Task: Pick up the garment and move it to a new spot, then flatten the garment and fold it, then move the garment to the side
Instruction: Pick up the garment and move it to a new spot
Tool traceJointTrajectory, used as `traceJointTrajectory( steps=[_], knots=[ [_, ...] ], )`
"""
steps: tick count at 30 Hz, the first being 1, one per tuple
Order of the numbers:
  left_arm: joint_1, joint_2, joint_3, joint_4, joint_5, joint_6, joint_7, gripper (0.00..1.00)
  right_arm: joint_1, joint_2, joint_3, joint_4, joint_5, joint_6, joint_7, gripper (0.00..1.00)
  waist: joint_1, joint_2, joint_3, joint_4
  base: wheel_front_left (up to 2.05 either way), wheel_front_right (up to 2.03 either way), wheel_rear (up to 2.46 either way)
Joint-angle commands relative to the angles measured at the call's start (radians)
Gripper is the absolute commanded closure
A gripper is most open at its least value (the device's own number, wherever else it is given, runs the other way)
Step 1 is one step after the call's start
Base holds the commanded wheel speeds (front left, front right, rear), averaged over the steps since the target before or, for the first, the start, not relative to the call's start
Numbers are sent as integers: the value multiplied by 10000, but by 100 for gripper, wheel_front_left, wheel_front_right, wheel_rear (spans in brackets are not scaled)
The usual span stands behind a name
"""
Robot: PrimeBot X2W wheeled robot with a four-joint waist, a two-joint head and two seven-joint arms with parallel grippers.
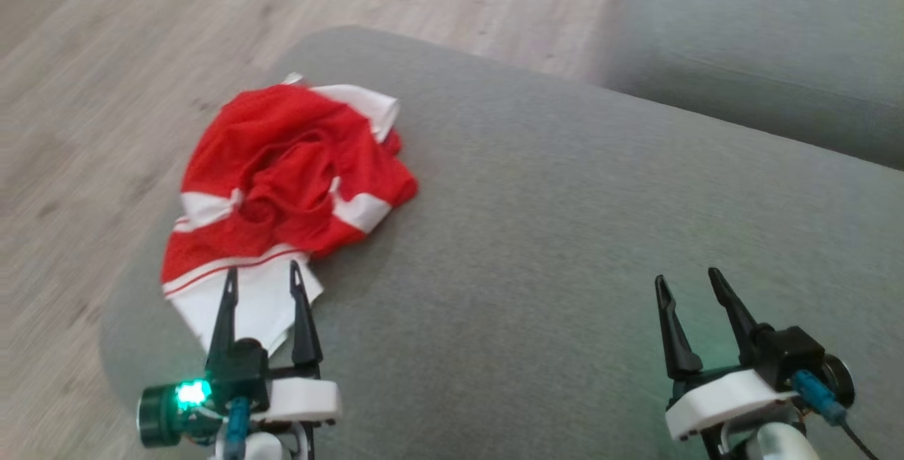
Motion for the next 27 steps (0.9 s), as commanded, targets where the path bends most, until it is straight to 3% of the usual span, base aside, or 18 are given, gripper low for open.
traceJointTrajectory(
  steps=[1,10,15,24,27],
  knots=[
    [-447,20,422,-466,76,123,-95,0,-183,-89,195,-399,-146,-7,-111,0,0,0,225,453,0,0,0],
    [-1185,20,721,-1349,103,488,-95,0,-402,-118,-50,-768,-819,-7,-111,0,0,0,1519,677,0,0,0],
    [-2271,44,1100,-1118,274,300,-95,0,-660,-520,-115,-988,-1157,-7,-111,0,0,0,2435,511,0,0,0],
    [-4559,573,2165,2031,34,-309,-95,0,-1401,-1206,250,-1817,-1219,-7,-111,0,0,0,3723,-185,0,0,0],
    [-5300,804,2362,4188,-217,-539,89,0,-1609,-1271,445,-1950,-1211,-7,-111,0,0,0,3927,-533,0,0,0]
  ],
)
